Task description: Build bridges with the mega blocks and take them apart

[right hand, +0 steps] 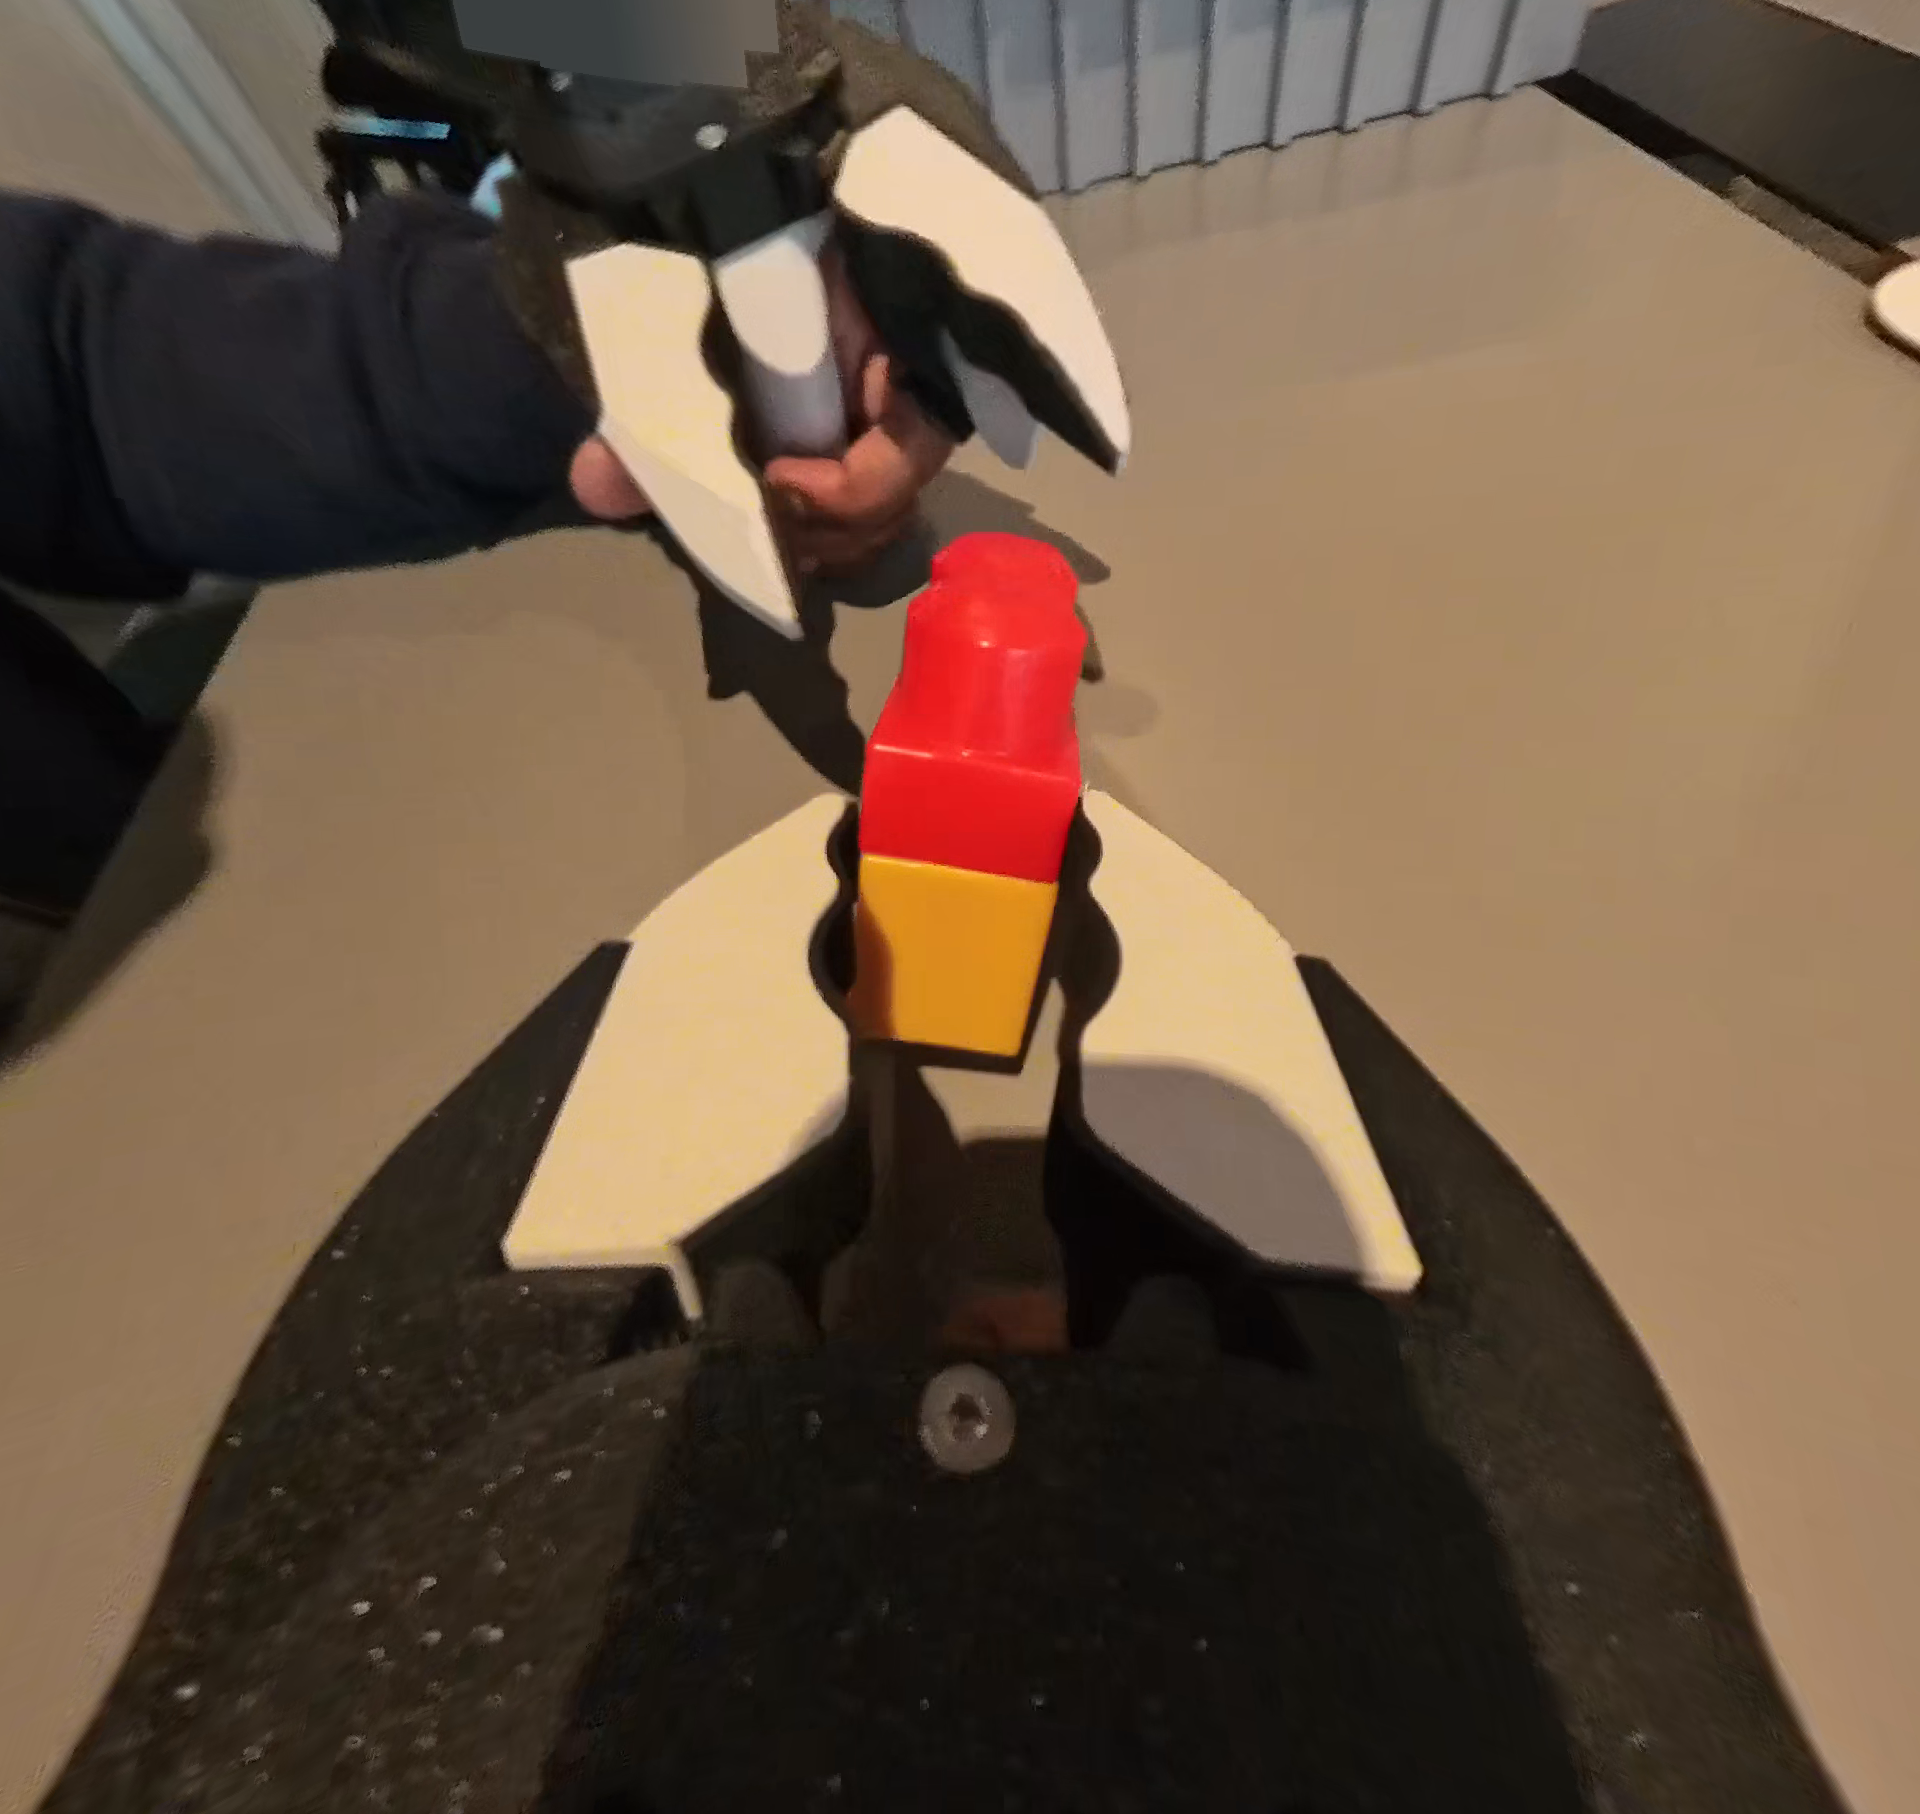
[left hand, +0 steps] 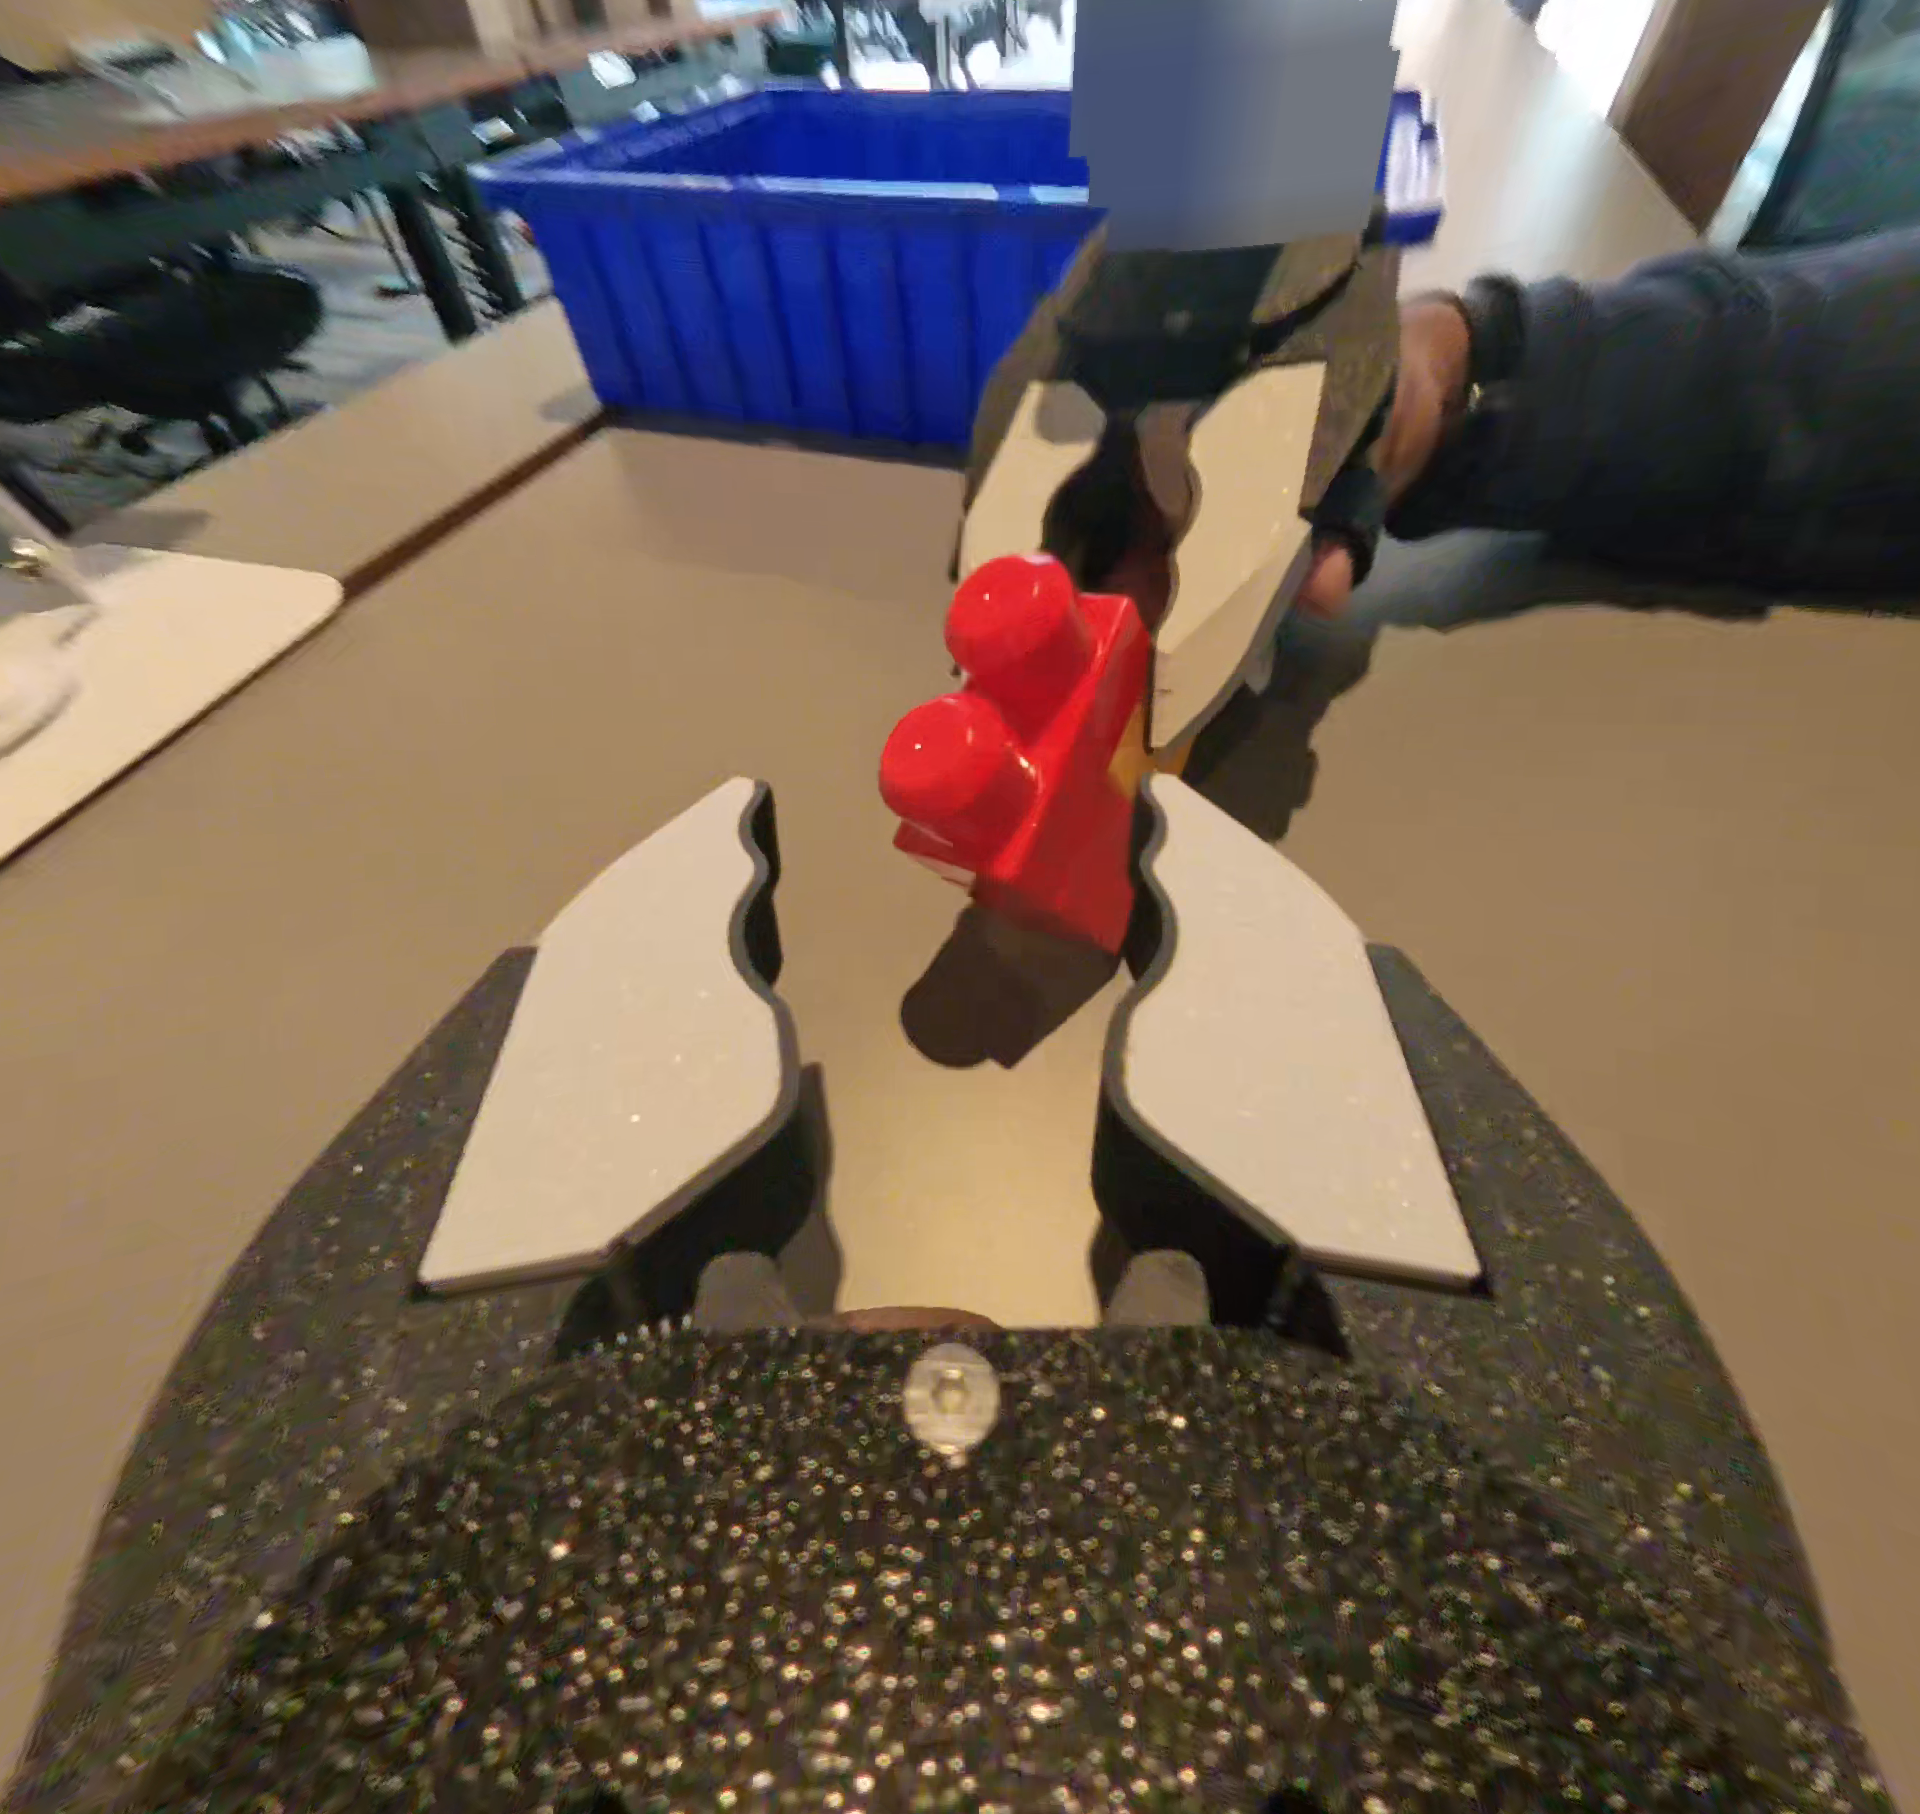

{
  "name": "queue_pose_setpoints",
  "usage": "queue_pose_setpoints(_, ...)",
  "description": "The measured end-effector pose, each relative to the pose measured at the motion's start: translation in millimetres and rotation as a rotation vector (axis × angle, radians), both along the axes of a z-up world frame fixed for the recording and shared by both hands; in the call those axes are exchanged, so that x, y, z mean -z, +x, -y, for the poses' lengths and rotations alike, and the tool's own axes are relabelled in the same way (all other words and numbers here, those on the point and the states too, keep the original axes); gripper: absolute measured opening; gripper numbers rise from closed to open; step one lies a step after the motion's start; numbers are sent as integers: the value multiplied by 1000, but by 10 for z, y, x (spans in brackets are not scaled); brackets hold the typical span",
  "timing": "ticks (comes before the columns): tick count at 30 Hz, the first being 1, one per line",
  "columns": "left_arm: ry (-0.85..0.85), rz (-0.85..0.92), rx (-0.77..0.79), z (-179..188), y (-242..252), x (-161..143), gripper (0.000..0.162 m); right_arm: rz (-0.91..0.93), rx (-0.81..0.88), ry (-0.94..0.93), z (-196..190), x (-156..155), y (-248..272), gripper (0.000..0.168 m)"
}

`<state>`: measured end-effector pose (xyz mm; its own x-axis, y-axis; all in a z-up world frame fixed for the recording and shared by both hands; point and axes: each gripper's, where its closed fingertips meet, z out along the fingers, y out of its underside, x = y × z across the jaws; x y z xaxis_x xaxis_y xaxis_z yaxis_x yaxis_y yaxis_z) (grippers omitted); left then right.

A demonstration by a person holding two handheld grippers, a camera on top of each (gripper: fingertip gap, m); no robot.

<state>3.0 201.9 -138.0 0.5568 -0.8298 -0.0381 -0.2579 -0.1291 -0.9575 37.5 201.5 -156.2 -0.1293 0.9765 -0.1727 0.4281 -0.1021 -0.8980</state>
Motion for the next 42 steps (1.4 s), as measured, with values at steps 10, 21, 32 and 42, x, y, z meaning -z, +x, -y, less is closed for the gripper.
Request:
queue_pose_setpoints(10,20,-181,106,163,194,206,41,151,-95,154,169,262,2,37)
queue_pose_setpoints(21,50,-219,105,200,242,229,37,96,-106,247,225,210,12,49)
queue_pose_setpoints(32,-100,-251,173,307,132,367,52,97,-107,236,228,209,-1,37)
queue_pose_setpoints(42,-98,-387,176,324,176,529,38,75,-138,280,293,196,-24,36)
